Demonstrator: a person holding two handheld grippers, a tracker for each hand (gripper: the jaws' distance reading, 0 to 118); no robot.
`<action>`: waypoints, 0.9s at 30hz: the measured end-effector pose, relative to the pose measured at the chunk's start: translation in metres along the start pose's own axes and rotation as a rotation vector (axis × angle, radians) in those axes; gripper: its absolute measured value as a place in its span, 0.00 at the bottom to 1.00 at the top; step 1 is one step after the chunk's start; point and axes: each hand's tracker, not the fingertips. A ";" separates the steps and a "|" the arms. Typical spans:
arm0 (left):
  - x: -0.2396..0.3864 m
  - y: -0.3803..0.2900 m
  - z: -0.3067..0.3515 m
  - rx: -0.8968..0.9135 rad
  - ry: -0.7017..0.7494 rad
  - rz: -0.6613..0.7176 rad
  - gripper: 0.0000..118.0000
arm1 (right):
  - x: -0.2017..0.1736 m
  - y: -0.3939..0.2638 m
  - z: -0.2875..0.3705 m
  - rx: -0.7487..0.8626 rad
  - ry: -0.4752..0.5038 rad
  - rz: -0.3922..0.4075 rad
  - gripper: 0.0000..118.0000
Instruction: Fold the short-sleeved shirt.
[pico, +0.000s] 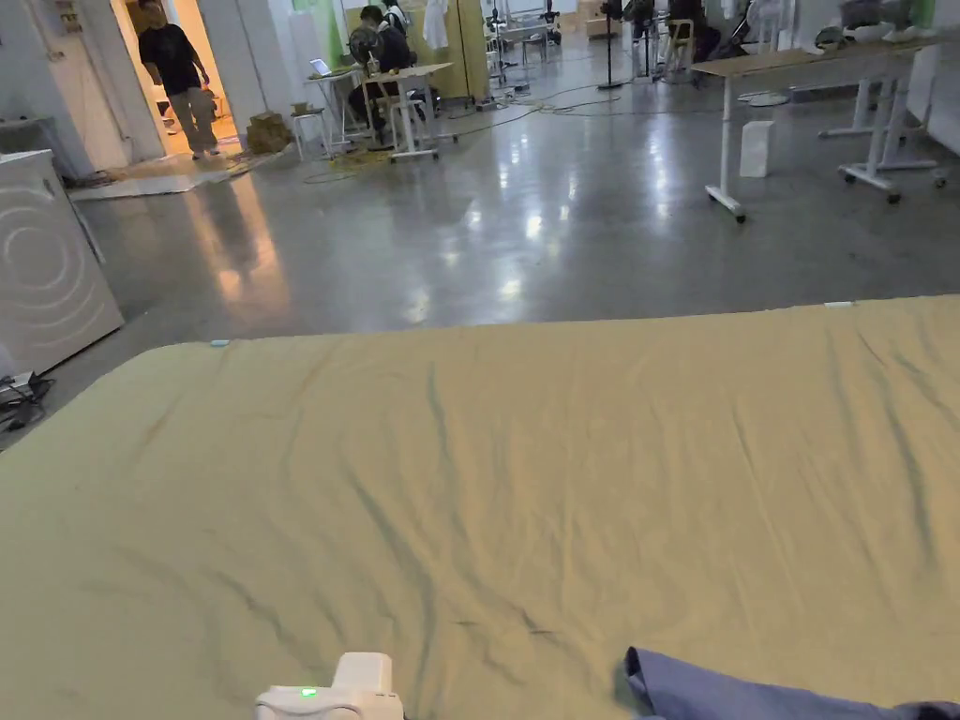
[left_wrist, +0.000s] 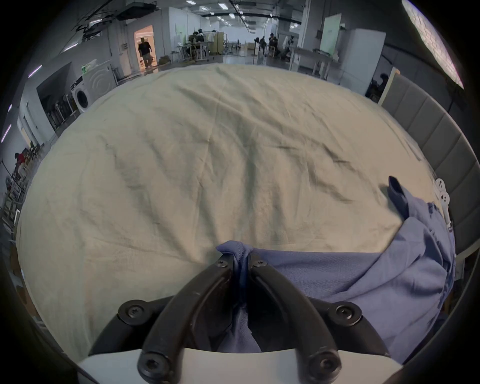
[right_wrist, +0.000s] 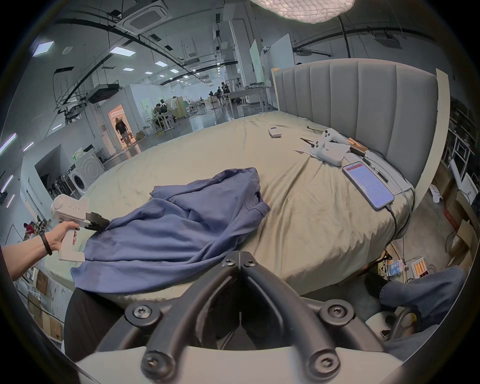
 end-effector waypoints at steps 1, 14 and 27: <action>0.001 0.002 -0.003 -0.023 -0.001 0.002 0.08 | -0.003 0.004 -0.002 0.004 0.009 0.007 0.00; -0.003 0.030 -0.015 -0.176 -0.032 0.011 0.08 | -0.001 0.160 -0.148 -0.050 0.056 0.327 0.59; -0.011 0.021 0.002 -0.150 -0.101 0.086 0.08 | 0.009 0.164 -0.326 -0.341 0.051 0.423 0.59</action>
